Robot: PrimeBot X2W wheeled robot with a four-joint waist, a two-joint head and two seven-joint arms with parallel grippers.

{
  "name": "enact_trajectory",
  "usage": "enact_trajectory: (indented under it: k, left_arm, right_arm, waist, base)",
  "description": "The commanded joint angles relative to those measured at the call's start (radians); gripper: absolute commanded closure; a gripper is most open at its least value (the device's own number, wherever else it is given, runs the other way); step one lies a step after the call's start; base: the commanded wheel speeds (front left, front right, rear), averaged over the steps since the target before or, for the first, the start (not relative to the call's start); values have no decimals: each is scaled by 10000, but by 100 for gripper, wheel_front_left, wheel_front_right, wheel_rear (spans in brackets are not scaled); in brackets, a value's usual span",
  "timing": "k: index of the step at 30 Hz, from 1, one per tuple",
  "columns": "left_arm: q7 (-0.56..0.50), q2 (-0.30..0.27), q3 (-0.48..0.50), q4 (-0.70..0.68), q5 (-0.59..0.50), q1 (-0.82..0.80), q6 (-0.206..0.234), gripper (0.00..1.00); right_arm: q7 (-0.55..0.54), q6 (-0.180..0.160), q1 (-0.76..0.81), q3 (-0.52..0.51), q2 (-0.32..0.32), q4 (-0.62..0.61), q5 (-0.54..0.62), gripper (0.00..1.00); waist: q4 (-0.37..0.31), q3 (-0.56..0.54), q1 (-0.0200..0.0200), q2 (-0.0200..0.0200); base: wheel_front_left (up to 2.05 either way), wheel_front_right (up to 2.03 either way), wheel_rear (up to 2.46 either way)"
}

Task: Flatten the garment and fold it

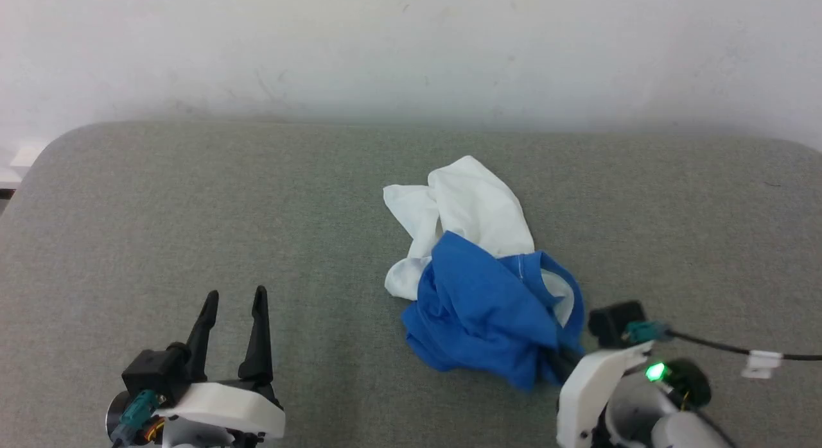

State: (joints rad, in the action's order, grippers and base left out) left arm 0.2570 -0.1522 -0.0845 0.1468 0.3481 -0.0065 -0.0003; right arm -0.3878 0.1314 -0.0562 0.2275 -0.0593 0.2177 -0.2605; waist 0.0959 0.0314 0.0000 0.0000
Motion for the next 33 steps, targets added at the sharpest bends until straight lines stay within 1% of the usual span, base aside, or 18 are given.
enact_trajectory:
  k: [1, 4, 6, 9, 11, 13, 15, 16, 19, 20, 23, 24, 25, 26, 30, 33]
  left_arm:
    - [47, 69, 77, 6, -129, -26, -58, 0]
    - [47, 122, 126, -10, -177, -24, -73, 0]
    - [47, 157, 170, -29, -206, -17, -72, 0]
    - [47, 198, 237, -62, -253, 6, -85, 0]
    - [47, 248, 248, -76, -280, -7, -122, 0]
    - [47, 298, 262, -83, -306, -42, -158, 0]
    - [47, 358, 300, -75, -318, -79, -185, 0]
    - [47, 388, 322, -69, -327, -90, -196, 0]
    - [47, 461, 392, -34, -370, -102, -234, 0]
    - [47, 461, 392, -34, -370, -102, -234, 0]
    - [47, 511, 491, -7, -412, -113, -267, 0]
    - [47, 523, 516, 3, -434, -116, -280, 0]
    - [47, 536, 540, 10, -454, -121, -292, 0]
    - [47, 548, 567, 17, -474, -123, -301, 0]
    - [47, 590, 650, 33, -555, -100, -334, 0]
    - [47, 621, 675, 50, -603, -101, -367, 0]
  right_arm:
    - [424, -7, -289, -295, -25, -370, 124, 100]
    - [961, -7, -450, -1072, -28, -1087, 406, 100]
    - [1158, -7, -519, -2014, -54, -1627, 690, 100]
    - [1095, -7, -422, -3852, -34, -2349, 1071, 100]
    - [826, -7, -131, -5131, -2, -2716, 1440, 100]
    - [606, -7, 182, -6385, 41, -2936, 1572, 100]
    - [352, -7, 562, -7471, 67, -2880, 1787, 100]
    - [291, -7, 677, -7979, 76, -2754, 1719, 100]
    - [140, -7, 1059, -9138, 85, -1899, 1627, 100]
    - [140, -7, 1059, -9138, 85, -1899, 1627, 100]
    - [158, -7, 1239, -9575, 88, -831, 1531, 100]
    - [282, -7, 1236, -9546, 88, -577, 1488, 69]
    - [541, -7, 1187, -9488, 88, -409, 1444, 10]
    - [827, -7, 1100, -9437, 89, -282, 1356, 0]
    - [2104, -7, 647, -8929, 89, -491, 1099, 0]
    - [2338, -7, 347, -8000, 90, -1033, 1039, 0]
  waist:
    - [-106, -17, 0, 0]
    - [-255, -46, 0, 0]
    - [-342, -71, 0, 0]
    - [-455, -58, 0, 0]
    - [-476, -26, 0, 0]
    - [-470, 39, 0, 0]
    - [-458, 87, 0, 0]
    - [-455, 111, 0, 0]
    - [-448, 159, 0, 0]
    - [-448, 159, 0, 0]
    - [-461, 199, 0, 0]
    - [-467, 206, 0, 0]
    - [-476, 218, 0, 0]
    - [-493, 216, 0, 0]
    - [-558, 189, 0, 0]
    - [-584, 174, 0, 0]
  base:
    - [0, 0, 0]
    - [0, 0, 0]
    - [0, 0, 0]
    - [0, 0, 0]
    - [0, 0, 0]
    - [0, 0, 0]
    - [0, 0, 0]
    - [0, 0, 0]
    - [0, 0, 0]
    - [0, 0, 0]
    - [0, 0, 0]
    - [0, 0, 0]
    - [0, 0, 0]
    - [0, 0, 0]
    - [0, 0, 0]
    - [0, 0, 0]
